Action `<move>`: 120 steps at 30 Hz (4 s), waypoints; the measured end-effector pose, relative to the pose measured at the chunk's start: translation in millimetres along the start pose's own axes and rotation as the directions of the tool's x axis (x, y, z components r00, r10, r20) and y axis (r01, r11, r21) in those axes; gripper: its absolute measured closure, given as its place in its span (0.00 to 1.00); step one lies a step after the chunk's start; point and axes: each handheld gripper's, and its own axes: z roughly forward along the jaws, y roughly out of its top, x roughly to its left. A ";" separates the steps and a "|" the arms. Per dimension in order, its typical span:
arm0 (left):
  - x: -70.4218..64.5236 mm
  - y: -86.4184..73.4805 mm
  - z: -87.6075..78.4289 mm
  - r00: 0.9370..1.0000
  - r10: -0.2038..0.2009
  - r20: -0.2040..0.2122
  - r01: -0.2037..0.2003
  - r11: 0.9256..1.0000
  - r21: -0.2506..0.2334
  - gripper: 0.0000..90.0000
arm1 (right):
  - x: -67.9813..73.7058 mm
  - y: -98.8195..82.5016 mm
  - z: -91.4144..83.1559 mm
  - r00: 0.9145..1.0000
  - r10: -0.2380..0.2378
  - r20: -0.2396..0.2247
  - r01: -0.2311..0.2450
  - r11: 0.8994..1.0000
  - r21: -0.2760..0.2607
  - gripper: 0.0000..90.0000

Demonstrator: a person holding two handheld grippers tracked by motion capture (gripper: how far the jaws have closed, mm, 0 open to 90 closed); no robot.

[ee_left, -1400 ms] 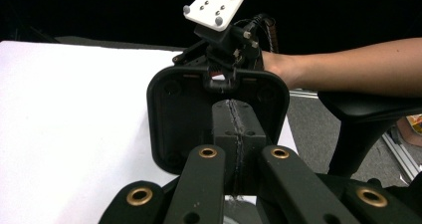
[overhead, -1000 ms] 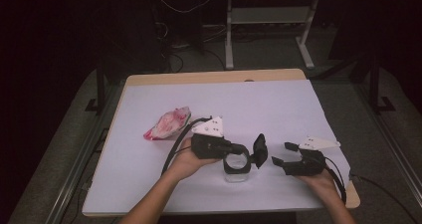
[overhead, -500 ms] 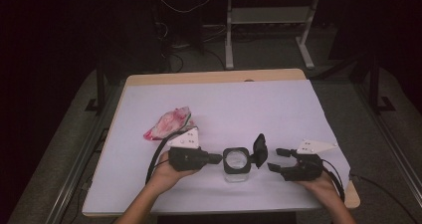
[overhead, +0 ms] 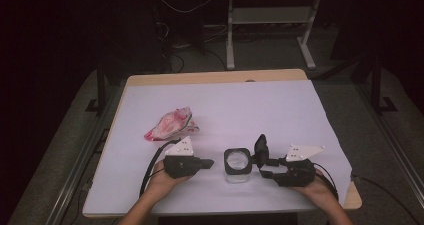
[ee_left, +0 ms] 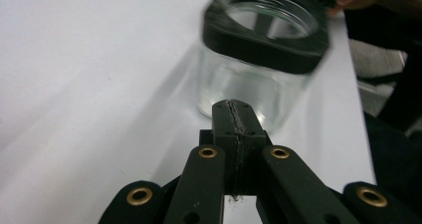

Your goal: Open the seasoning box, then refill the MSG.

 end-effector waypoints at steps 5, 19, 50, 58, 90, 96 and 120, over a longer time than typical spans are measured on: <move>8.3 1.9 12.6 1.000 -0.023 -0.010 0.022 1.000 -0.009 1.00 | 5.8 -1.7 -10.8 1.000 -0.009 -0.025 0.009 1.000 0.002 0.90; 11.1 8.5 33.2 1.000 -0.017 0.007 0.017 1.000 -0.006 1.00 | 5.9 4.4 10.1 0.998 -0.045 -0.036 0.046 0.999 0.018 1.00; 5.2 -3.9 -10.3 0.997 -0.042 -0.062 0.042 0.999 0.009 0.83 | -16.3 -9.4 -12.5 0.995 0.026 0.094 -0.023 0.999 -0.030 0.66; 8.6 -18.3 -41.5 0.990 -0.085 -0.114 0.085 0.996 -0.002 0.71 | -25.7 -14.4 -13.8 0.987 0.042 0.154 -0.034 0.998 -0.057 0.52; 42.6 -23.8 -127.1 0.948 -0.167 -0.273 0.134 0.982 -0.136 0.45 | -34.1 -17.9 -14.7 0.983 0.088 0.161 -0.074 0.993 -0.091 0.45; 49.1 -14.2 -116.7 0.949 -0.146 -0.279 0.112 0.985 -0.134 0.36 | -34.8 -17.9 -14.6 0.982 0.091 0.163 -0.077 0.993 -0.089 0.45; 70.0 1.4 -74.9 0.949 -0.112 -0.295 0.079 0.989 -0.124 0.35 | -36.1 -18.2 -14.6 0.982 0.099 0.158 -0.086 0.992 -0.091 0.44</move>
